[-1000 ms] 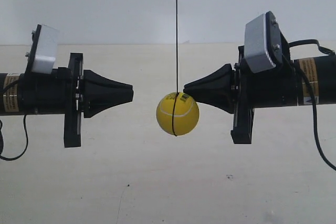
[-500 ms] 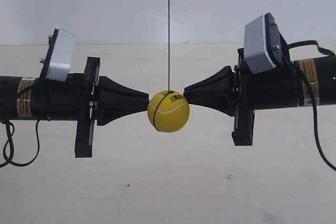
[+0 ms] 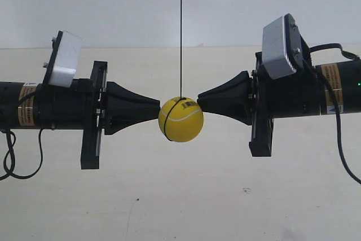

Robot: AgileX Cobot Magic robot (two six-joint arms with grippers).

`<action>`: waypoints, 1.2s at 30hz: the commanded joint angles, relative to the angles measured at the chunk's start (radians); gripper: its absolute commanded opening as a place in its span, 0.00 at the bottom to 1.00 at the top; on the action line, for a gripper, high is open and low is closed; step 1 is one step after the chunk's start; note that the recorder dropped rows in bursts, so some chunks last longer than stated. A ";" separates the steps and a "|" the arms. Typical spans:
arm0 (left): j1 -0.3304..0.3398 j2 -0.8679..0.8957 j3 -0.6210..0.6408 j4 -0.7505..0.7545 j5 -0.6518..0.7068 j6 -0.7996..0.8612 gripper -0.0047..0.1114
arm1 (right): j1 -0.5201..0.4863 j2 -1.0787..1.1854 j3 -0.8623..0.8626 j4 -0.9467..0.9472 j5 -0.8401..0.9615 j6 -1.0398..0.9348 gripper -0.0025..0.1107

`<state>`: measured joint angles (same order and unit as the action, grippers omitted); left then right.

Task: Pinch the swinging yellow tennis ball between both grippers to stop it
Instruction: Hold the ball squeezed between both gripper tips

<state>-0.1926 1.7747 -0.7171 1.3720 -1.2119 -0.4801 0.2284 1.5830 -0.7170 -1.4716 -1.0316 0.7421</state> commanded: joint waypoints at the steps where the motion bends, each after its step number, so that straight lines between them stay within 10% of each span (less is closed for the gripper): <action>1: -0.005 0.001 -0.005 -0.007 -0.009 0.002 0.08 | 0.002 -0.003 -0.004 -0.004 -0.016 0.001 0.02; 36: 0.002 0.001 -0.005 -0.017 -0.009 0.002 0.08 | 0.002 -0.003 -0.004 0.066 0.030 -0.061 0.02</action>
<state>-0.1926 1.7747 -0.7171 1.3720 -1.2119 -0.4801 0.2284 1.5830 -0.7170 -1.4230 -1.0234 0.7027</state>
